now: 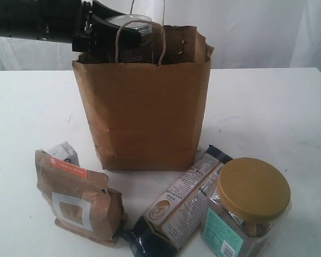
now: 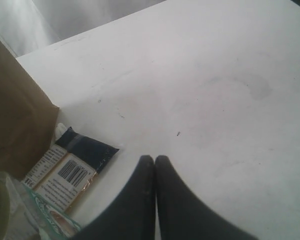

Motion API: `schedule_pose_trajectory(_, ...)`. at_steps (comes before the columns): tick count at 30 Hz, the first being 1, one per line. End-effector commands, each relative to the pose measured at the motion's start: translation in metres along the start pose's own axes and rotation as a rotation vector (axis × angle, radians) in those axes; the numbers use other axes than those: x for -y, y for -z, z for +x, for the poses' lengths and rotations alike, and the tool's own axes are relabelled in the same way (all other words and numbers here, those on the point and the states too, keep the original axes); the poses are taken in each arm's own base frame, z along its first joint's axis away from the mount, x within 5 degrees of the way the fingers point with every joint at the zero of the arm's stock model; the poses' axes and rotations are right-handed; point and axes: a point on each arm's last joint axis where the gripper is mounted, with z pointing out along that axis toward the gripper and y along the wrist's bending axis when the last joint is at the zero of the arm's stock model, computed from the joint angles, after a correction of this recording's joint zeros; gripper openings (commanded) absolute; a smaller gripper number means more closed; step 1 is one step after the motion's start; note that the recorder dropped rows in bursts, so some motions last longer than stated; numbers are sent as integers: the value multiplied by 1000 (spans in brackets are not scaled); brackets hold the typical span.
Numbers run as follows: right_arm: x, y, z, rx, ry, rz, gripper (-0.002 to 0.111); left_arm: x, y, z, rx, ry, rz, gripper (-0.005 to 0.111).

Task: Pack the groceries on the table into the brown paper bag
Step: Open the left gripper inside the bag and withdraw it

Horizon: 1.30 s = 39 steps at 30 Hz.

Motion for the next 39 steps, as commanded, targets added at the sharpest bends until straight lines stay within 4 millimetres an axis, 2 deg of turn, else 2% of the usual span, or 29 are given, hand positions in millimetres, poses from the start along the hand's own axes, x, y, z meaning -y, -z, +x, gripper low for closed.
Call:
schedule_pose_trajectory(1, 1, -1, 2, -12, -6, 10, 0, 6, 1, -7, 10, -20, 32, 61)
schedule_pose_trajectory(11, 1, -1, 2, -12, -6, 10, 0, 3, 1, -2, -54, -41, 8, 63)
schedule_pose_trajectory(19, 1, -1, 2, -12, -6, 10, 0, 3, 1, -2, -54, -41, 7, 106)
schedule_pose_trajectory(31, 1, -1, 2, -12, -6, 10, 0, 3, 1, -1, -57, -42, 2, 105)
schedule_pose_trajectory(39, 1, -1, 2, -8, -7, 8, 0, -5, 1, -1, -68, -44, -78, 105)
